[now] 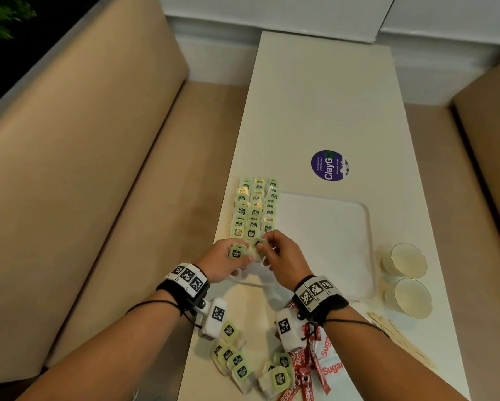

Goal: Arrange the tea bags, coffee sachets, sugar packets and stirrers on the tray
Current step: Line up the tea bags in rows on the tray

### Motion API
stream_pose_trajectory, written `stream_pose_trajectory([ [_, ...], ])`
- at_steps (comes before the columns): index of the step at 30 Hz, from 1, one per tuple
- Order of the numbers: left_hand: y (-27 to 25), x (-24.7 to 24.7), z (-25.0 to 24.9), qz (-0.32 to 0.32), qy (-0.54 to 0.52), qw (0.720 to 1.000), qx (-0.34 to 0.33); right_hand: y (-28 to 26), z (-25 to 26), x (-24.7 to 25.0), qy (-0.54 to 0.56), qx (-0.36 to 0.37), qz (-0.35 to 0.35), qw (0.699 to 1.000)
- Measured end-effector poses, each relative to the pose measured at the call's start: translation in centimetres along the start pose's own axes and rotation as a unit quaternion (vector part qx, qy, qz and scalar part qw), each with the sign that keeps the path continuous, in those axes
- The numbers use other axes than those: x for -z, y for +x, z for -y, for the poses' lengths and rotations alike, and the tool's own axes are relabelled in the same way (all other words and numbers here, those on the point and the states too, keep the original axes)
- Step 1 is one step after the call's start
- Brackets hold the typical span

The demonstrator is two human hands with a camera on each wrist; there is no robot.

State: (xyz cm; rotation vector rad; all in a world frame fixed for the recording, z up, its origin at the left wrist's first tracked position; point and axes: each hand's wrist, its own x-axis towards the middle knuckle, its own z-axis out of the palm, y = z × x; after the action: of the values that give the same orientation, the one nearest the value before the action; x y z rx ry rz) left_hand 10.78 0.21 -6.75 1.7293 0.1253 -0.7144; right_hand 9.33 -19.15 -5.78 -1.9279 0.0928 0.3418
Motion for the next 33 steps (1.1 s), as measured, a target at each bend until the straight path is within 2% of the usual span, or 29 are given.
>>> stream_pose_trajectory([
  [5, 0.0, -1.0, -0.9, 0.008, 0.020, 1.000, -0.019, 0.0, -0.7, -0.2, 0.019, -0.028, -0.037, 0.999],
  [10, 0.5, -1.3, -1.1, -0.010, -0.008, 1.000, -0.004, -0.2, -1.9, -0.1, -0.081, -0.030, -0.035, 0.996],
  [13, 0.7, -1.4, -0.8, -0.015, -0.018, 0.999, 0.021, 0.1, -2.2, 0.4, -0.099, -0.034, -0.045, 0.993],
  [15, 0.8, -1.3, -0.7, -0.027, -0.026, 0.999, 0.036, 0.6, -2.5, 0.8, -0.120, -0.048, -0.058, 0.990],
  [19, 0.5, -1.1, -0.6, -0.028, -0.039, 0.999, 0.021, 1.6, -3.2, 1.3, -0.175, -0.100, -0.051, 0.978],
  [26, 0.8, -0.3, 0.1, -0.056, -0.001, 0.998, 0.025, 2.9, -2.6, 0.6, -0.189, -0.139, -0.056, 0.971],
  [33, 0.8, -0.5, -0.2, -0.089, -0.033, 0.995, 0.030, 3.2, -2.3, 0.2, -0.191, -0.155, -0.072, 0.967],
])
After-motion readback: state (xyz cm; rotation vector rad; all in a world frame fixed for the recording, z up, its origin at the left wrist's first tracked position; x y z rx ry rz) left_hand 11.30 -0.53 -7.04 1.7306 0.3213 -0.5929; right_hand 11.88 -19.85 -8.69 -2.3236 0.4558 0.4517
